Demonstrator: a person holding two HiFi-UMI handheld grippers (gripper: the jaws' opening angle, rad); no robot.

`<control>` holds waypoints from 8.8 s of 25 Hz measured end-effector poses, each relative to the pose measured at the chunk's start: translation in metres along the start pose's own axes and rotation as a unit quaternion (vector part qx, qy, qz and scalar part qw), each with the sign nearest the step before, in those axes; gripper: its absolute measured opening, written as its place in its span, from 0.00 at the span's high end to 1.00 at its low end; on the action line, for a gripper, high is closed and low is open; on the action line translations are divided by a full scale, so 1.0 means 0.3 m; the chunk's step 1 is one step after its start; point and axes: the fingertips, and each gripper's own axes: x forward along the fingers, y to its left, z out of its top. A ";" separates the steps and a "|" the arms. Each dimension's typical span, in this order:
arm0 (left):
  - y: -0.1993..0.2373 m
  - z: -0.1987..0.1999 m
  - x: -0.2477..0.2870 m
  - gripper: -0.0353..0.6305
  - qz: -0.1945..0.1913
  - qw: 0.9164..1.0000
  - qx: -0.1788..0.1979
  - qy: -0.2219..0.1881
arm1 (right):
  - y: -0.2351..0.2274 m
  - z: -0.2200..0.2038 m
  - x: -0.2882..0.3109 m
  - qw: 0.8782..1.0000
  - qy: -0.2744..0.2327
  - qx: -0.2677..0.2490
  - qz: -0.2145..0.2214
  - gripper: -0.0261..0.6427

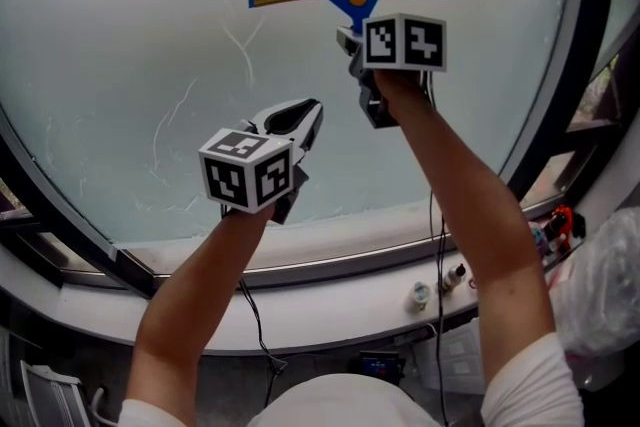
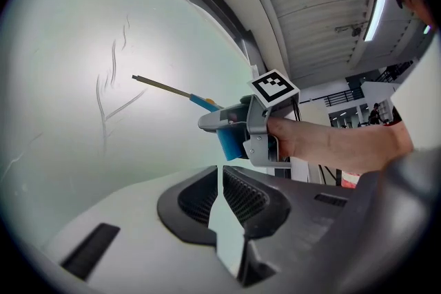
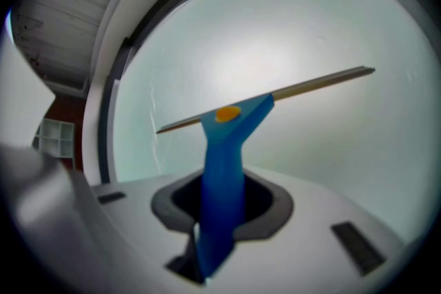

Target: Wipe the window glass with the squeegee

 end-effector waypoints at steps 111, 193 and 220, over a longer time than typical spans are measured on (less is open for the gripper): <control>-0.129 -0.861 0.037 0.88 0.015 0.977 -0.143 0.155 | -0.245 -1.218 -0.032 0.971 0.233 0.045 0.012 0.82; -0.198 -1.334 0.051 0.88 0.016 0.942 -0.222 0.249 | -0.297 -1.704 -0.013 0.954 0.288 0.075 0.040 0.82; -0.170 -1.460 0.060 0.88 0.023 0.931 -0.240 0.274 | -0.344 -2.024 -0.023 0.931 0.359 0.044 0.045 0.83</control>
